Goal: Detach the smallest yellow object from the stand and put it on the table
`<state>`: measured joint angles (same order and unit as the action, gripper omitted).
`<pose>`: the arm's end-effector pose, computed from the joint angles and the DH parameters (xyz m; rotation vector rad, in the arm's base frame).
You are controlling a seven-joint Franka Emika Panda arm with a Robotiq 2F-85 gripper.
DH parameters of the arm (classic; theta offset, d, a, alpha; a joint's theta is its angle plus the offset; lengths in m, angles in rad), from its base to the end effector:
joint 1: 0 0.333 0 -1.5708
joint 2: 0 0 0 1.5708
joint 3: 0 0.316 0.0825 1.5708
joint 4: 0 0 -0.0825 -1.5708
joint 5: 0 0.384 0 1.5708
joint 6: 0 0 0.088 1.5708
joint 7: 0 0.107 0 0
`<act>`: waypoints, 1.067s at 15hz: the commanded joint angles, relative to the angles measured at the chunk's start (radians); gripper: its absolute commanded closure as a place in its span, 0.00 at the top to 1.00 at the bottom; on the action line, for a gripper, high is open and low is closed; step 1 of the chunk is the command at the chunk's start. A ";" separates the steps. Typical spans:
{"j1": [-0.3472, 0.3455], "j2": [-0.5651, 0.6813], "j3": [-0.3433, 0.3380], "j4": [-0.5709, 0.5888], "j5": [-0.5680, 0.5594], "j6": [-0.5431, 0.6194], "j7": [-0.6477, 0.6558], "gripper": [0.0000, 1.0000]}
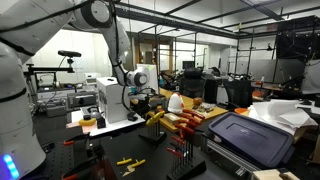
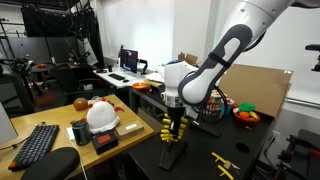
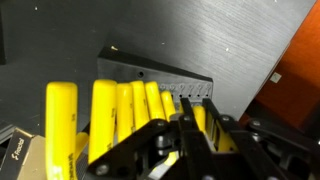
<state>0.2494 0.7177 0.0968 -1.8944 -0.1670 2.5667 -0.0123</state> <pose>0.5815 0.2114 0.1181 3.0228 0.7367 -0.0532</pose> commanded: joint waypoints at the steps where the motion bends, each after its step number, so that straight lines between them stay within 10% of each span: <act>1: -0.068 -0.078 0.062 -0.092 0.046 -0.025 -0.083 0.04; 16: -0.440 -0.123 0.273 -0.339 0.361 0.130 -0.480 0.04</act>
<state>-0.1077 0.6183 0.3177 -2.1723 0.1288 2.6517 -0.4101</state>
